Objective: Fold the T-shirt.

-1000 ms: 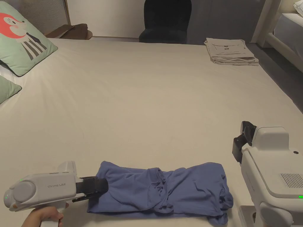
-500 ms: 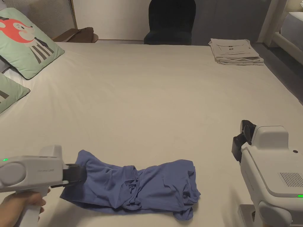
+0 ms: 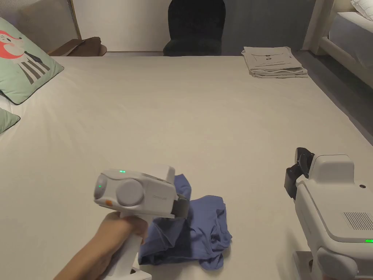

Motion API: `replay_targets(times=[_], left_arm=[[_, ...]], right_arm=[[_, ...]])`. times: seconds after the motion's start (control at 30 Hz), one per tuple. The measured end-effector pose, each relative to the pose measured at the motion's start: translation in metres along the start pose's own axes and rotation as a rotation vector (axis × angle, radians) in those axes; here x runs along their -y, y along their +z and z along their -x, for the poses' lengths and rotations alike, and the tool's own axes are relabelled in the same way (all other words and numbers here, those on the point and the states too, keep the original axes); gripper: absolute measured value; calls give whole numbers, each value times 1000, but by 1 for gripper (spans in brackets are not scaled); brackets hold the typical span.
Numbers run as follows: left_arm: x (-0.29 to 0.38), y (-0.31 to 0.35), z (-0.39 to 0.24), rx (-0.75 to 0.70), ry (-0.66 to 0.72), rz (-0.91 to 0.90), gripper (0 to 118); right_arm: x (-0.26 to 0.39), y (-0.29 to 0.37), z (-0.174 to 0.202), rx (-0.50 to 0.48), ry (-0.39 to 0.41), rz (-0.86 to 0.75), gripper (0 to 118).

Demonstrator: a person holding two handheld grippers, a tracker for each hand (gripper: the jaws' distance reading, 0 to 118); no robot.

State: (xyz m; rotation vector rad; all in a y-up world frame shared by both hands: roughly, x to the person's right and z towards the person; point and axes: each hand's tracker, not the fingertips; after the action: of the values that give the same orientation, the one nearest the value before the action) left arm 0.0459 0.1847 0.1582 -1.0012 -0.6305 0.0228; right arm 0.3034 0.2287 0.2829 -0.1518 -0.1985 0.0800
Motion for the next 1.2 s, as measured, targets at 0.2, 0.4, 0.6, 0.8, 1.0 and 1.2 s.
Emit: replay_targets(times=[0.2,0.4,0.6,0.8,1.0,1.2], left_arm=[[3,-57,-32,-4,-7,63,8],[10,-66,-40,30,15,50,99],[4,-24,-38,52,80,-119,109],[17,16,-24,-141,2,-392,104],[35,13,-4,-228,10,-444,3],[54,-11,0,-162,38,-356,0]], right_arm=[[5,1,-11,25,-7,12,0],[6,2,-17,39,-7,20,0],[4,2,-16,41,-9,16,0],[1,2,-8,21,-10,8,0],[-1,3,-2,2,-13,4,0],[-2,5,-3,-1,-15,0,0]])
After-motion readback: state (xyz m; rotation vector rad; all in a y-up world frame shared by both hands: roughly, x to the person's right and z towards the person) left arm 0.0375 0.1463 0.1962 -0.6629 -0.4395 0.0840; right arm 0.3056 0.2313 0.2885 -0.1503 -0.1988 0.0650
